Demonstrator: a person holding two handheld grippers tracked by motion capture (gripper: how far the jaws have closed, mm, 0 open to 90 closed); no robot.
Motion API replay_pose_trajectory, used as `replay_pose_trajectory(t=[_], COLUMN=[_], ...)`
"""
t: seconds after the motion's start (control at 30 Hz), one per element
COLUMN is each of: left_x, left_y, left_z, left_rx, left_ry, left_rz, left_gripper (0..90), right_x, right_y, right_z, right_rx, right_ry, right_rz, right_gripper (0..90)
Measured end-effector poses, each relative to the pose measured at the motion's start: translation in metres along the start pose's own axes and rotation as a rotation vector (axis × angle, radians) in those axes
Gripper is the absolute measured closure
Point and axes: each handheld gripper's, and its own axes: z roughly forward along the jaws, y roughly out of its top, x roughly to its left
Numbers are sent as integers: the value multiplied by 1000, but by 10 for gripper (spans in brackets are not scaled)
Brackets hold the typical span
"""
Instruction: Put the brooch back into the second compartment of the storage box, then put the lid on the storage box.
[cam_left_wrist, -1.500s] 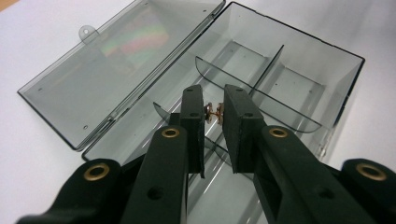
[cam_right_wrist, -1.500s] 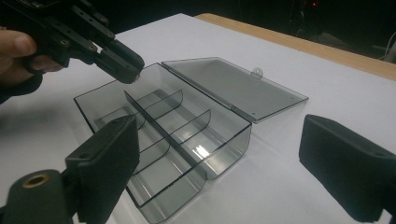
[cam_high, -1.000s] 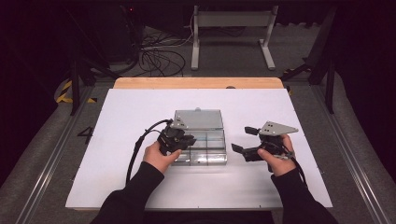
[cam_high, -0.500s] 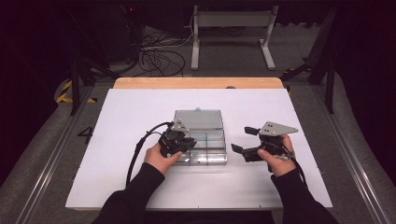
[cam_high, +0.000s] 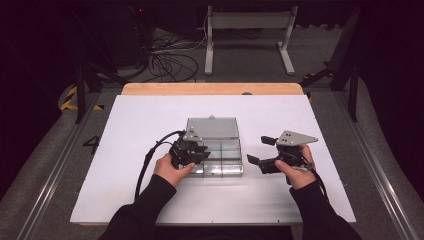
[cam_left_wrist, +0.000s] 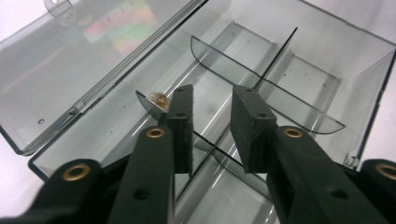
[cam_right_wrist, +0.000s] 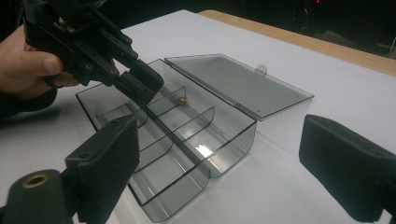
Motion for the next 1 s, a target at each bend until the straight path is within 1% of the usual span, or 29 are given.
replay_pose_trajectory(t=[0.07, 0.13, 0.2, 0.27, 0.3, 0.47, 0.5, 0.57, 0.67, 0.73, 0.77, 0.83, 1.0], left_x=[0, 1, 2, 4, 4, 6, 6, 7, 9, 12, 12, 13, 17], left_y=[0, 0, 0, 0, 0, -1, -2, -3, -5, -5, -6, -6, -8], left_z=[-4, -9, -16, -22, -25, -36, -39, -43, -48, -51, -52, -53, -60], left_rx=[-16, -37, -65, -83, -103, -135, -144, -156, -175, -178, -175, -171, -178], left_ry=[-2, -6, -13, -15, -13, -15, -23, -30, -13, 14, 10, 23, 47], left_rz=[-7, -6, -16, -16, -23, -30, -39, -44, -45, -32, -37, -48, -54], left_gripper=[649, 595, 552, 513, 495, 399, 383, 358, 344, 341, 341, 342, 338], right_x=[0, 0, 0, 0, 0, -1, -1, -1, -1, -2, -1, 0, -1], right_y=[0, 0, 0, 0, -1, -1, -1, 0, -1, -2, -2, -2, -2], right_z=[0, 0, -1, -2, -2, -4, -4, -4, -4, -3, -2, -2, -3], right_rx=[0, 0, -2, -3, -2, -6, -6, -8, -1, 9, 9, 8, 9], right_ry=[0, -1, -5, -6, -11, -18, -22, -29, -30, -29, -26, -25, -28], right_rz=[-1, 0, 0, -1, -1, 5, 4, 2, 1, 4, 7, 2, 2], right_gripper=[129, 129, 129, 127, 121, 117, 117, 117, 119, 120, 120, 120, 121])
